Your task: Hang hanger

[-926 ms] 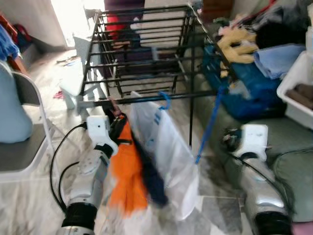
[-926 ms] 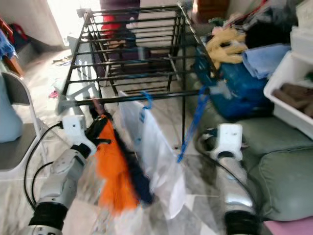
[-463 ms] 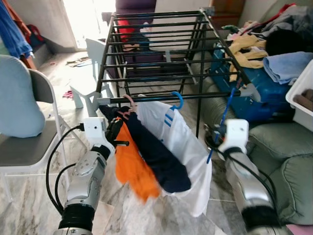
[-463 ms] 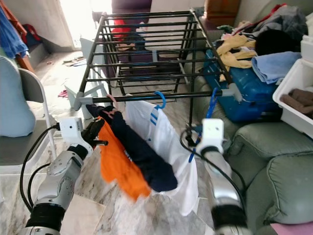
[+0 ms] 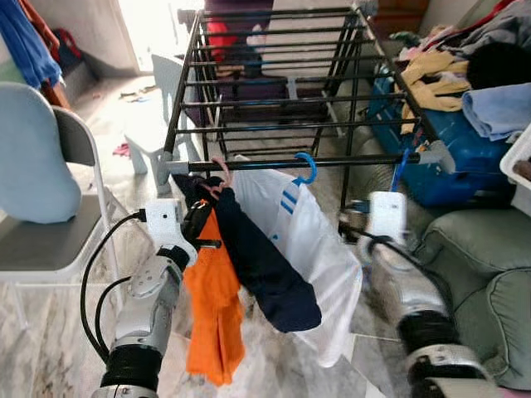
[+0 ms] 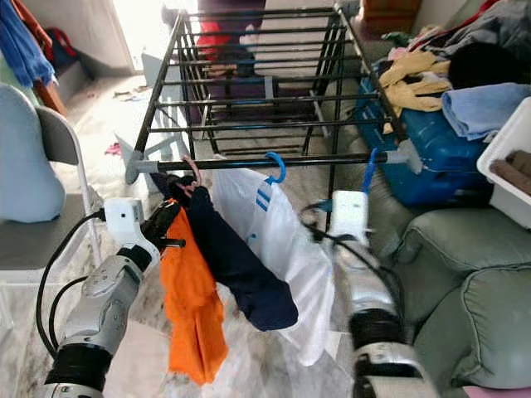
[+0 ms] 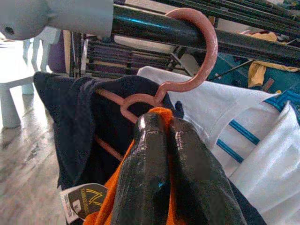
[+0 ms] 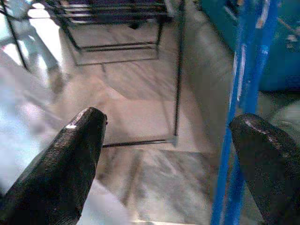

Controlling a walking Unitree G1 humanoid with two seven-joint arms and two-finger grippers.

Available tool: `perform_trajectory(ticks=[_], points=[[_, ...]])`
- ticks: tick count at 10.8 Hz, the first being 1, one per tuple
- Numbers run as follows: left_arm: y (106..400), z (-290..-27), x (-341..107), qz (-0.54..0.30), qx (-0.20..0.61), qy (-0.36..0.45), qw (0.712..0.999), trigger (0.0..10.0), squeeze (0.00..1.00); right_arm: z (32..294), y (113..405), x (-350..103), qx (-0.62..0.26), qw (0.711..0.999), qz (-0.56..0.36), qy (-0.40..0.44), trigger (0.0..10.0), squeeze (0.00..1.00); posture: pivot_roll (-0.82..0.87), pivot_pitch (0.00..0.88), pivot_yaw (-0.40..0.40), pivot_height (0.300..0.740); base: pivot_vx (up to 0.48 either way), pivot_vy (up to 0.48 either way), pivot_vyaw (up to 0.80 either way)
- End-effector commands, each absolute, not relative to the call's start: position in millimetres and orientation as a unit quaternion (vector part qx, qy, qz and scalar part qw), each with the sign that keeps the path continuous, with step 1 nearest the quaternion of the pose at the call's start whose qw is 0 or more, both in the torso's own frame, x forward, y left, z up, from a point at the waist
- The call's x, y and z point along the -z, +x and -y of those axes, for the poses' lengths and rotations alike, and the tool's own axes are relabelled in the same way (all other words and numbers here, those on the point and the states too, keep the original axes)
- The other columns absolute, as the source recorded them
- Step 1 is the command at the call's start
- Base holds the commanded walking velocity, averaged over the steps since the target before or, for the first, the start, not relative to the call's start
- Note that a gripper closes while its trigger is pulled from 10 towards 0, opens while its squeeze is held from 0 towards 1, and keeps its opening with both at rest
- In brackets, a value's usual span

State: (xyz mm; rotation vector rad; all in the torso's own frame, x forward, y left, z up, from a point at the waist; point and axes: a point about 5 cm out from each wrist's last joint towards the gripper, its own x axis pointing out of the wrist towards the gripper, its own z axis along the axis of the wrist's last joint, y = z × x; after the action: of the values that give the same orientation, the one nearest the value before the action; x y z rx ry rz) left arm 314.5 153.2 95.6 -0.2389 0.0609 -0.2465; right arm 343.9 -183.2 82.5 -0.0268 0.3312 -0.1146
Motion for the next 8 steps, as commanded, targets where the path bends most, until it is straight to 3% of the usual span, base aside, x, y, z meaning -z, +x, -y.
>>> perform_trajectory(ticks=[1, 8], points=[[316, -153, -101, -0.023, 0.127, -0.116, 0.985, 10.0, 0.0, 187, 341, -73, 0.07, 0.978, -0.195, -0.014, 10.0, 0.0, -0.17, 0.0, 0.034, 0.74, 0.0, 0.0, 0.0], [318, -148, -100, -0.03, 0.134, -0.118, 0.983, 10.0, 0.0, 213, 343, -91, 0.083, 0.983, -0.137, -0.091, 10.0, 0.0, -0.18, 0.0, 0.035, 0.74, 0.0, 0.0, 0.0]])
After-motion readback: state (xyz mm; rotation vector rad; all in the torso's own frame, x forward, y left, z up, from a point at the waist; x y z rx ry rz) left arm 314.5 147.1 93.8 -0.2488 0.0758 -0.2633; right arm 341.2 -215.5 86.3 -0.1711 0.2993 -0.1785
